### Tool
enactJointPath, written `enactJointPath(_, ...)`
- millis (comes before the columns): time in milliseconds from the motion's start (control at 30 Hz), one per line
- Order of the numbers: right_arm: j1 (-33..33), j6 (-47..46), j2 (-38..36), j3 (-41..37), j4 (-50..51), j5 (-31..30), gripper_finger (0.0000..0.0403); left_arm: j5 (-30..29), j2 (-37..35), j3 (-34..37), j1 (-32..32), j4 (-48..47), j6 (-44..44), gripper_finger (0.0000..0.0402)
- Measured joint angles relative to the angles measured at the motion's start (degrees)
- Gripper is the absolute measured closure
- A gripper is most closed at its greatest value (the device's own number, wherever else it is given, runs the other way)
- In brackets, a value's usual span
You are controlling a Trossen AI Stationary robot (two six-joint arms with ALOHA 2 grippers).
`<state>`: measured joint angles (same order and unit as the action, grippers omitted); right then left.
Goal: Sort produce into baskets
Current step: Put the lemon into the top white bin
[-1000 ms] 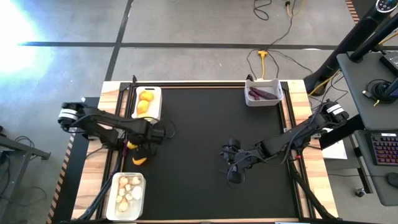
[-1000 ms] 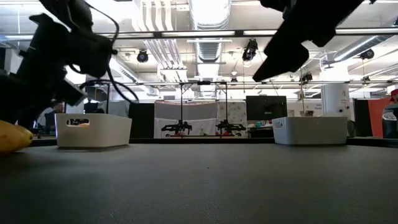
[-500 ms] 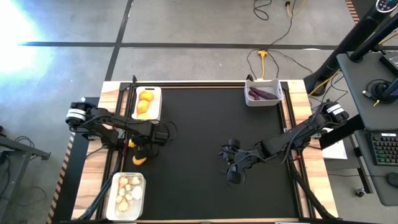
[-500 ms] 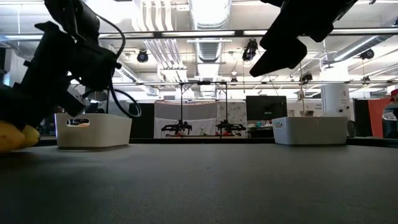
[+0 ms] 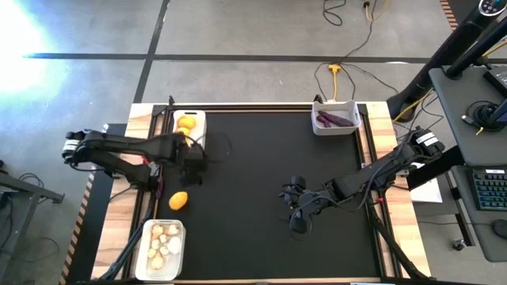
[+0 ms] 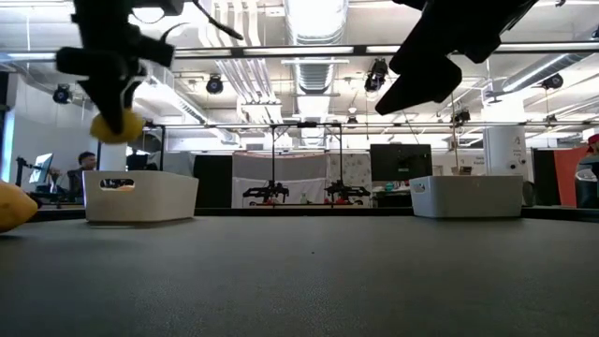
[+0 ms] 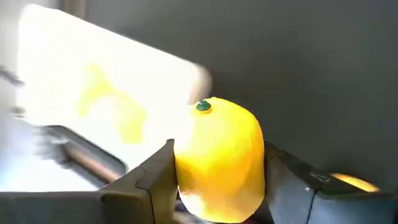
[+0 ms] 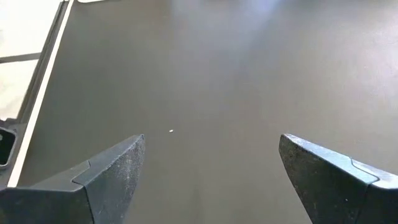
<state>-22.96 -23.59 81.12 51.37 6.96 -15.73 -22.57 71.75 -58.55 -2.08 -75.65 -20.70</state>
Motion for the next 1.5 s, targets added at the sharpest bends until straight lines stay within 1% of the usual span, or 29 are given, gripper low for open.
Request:
enactJointPath(67,0.0,-0.09,0.0,0.0,0.0,-0.83,0.0039,-3.26,-0.84,-1.75,3.0,-2.02,1.16,0.0225)
enactJointPath(133,0.0,-1.17,0.0,0.0,0.0,-0.83,0.0039,-4.38,-1.58,-2.31,7.38,-1.91,2.3,0.0225)
enactJointPath(267,-0.04,-2.9,0.0,0.0,0.0,-0.85,0.0039,-4.55,-1.68,-1.05,17.8,-0.49,5.76,0.0225)
enactJointPath(400,-0.31,-3.44,0.0,0.0,0.0,-0.86,0.0039,-3.29,-0.44,2.11,26.78,5.73,8.62,0.0225)
enactJointPath(500,-0.67,-3.67,0.0,0.0,0.02,-0.85,0.0039,-0.4,1.24,4.4,30.93,11.76,9.93,0.0224)
enactJointPath(633,-0.99,-5.28,0.0,-0.02,0.04,-0.8,0.0039,-0.5,4.27,6.38,32.75,20.09,9.94,0.0217)
enactJointPath(767,-1.21,-5.4,0.0,-0.02,0.09,-0.77,0.0039,-0.5,7.22,6.27,32.78,25.1,10.0,0.02)
enactJointPath(900,-1.31,-5.38,0.02,-0.04,0.12,-0.74,0.0039,-0.5,8.47,5.16,32.62,24.18,10.01,0.0169)
enactJointPath(1033,-1.31,-5.13,0.02,-0.04,0.17,-0.72,0.0039,0.27,6.71,4.08,32.32,20.62,9.87,0.0141)
enactJointPath(1100,-1.31,-5.08,0.02,-0.07,0.22,-0.72,0.0039,4.22,4.9,2.74,32.06,17.28,8.46,0.0133)
enactJointPath(1200,-1.29,-4.11,0.02,-0.07,0.24,-0.72,0.0039,16.02,1.08,1.07,29.93,14.48,2.89,0.013)
enactJointPath(1233,-1.29,-3.7,0.02,-0.07,0.24,-0.74,0.0039,19.07,-0.71,0.93,28.27,14.7,1.03,0.0131)
enactJointPath(1267,-1.29,-3.08,0.02,-0.07,0.22,-0.78,0.0039,20.57,-2.51,0.92,26.13,15.07,-0.6,0.0133)
enactJointPath(1300,-1.25,-2.5,0.02,-0.07,0.2,-0.8,0.0039,20.75,-4.23,0.94,23.43,15.21,-2.64,0.0135)
enactJointPath(1367,-0.91,-2.42,0.04,-0.07,0.03,-1.33,0.0039,19.26,-7.48,1.28,17.3,14.97,-7.32,0.0138)
enactJointPath(1500,-0.47,-2.74,0.1,0.27,0.13,-2.36,0.0039,12.79,-11.94,1.64,2.94,14.5,-18.21,0.0143)
